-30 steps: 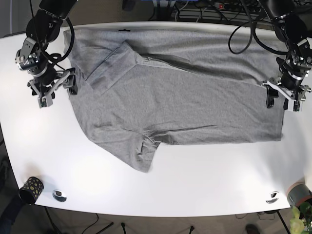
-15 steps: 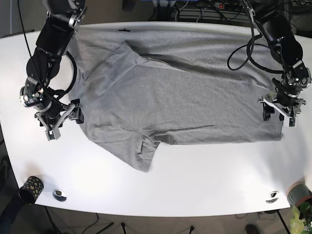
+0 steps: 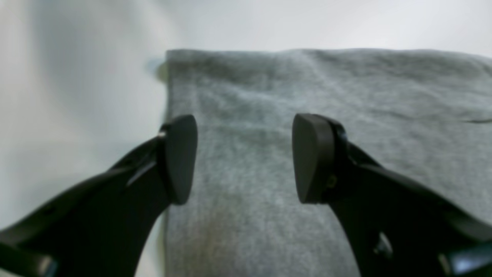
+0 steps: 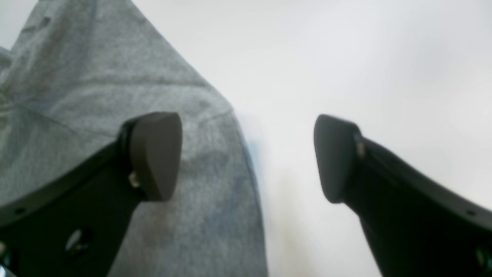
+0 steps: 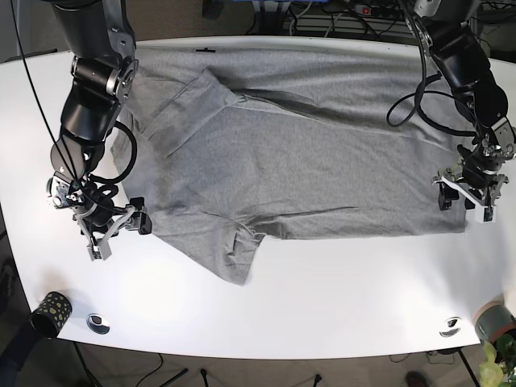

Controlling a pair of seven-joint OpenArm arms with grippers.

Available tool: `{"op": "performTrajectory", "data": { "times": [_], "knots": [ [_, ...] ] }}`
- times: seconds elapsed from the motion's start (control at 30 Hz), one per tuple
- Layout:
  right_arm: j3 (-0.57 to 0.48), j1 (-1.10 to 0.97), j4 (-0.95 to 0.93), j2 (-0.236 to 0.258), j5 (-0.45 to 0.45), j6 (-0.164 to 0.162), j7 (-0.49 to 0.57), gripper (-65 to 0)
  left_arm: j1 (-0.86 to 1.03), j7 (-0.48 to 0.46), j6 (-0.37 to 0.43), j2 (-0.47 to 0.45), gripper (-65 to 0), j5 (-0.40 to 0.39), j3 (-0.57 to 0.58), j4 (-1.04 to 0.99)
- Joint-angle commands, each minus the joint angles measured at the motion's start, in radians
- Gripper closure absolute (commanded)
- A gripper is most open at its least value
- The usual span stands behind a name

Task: Fold the T-shirt properly
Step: 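Release and move both grippers to grasp the shirt's folded edge, then pinch the shirt edge with both grippers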

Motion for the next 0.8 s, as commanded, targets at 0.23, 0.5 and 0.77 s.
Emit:
{"op": "performTrajectory", "data": {
  "times": [0.23,0.5,0.77],
  "knots": [
    [-0.074,0.030,-0.061,0.006,0.020,0.006,0.089,-51.0,-0.034,-0.022,-0.001,-0.018,-36.7,-0.011,-0.002,0.010],
    [-0.086,0.011,-0.063,-0.030,0.013,0.006,0.095,-51.0,-0.034,-0.019,-0.001,-0.018,-36.7,-0.011,-0.003,0.010],
    [-0.088,0.007,-0.106,-0.025,0.013,0.006,0.147,-50.9,-0.034,-0.019,-0.001,-0.033,-36.7,-0.010,-0.003,0.010]
  ]
}}
